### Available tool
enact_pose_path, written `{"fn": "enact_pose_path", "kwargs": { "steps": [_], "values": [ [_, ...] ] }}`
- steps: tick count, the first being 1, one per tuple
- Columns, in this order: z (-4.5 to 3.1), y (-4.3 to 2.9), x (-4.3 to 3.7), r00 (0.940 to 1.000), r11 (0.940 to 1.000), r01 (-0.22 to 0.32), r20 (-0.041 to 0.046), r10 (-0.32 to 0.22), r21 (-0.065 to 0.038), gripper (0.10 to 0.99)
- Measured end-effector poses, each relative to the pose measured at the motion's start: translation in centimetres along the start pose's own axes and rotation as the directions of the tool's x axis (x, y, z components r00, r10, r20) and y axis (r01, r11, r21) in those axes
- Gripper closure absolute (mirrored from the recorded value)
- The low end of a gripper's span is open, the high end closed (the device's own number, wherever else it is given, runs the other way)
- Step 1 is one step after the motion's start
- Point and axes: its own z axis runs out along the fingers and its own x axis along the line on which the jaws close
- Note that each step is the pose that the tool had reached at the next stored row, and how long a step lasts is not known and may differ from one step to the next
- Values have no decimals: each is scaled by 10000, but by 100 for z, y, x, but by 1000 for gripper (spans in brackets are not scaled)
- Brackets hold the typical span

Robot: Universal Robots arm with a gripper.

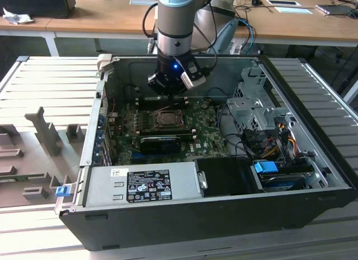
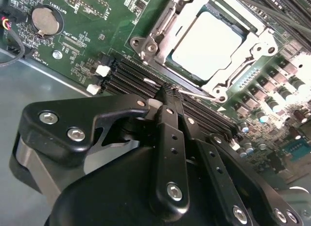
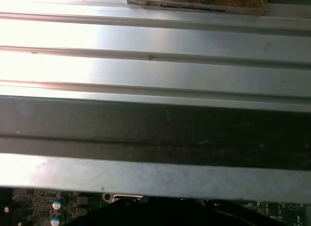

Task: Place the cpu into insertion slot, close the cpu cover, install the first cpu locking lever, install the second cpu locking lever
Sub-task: 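Install the first cpu locking lever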

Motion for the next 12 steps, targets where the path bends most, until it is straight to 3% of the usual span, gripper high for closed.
{"fn": "enact_pose_path", "kwargs": {
  "steps": [12],
  "values": [
    [86, 1, -56, 10000, 10000, 14, -2, -14, 1, 980]
  ]
}}
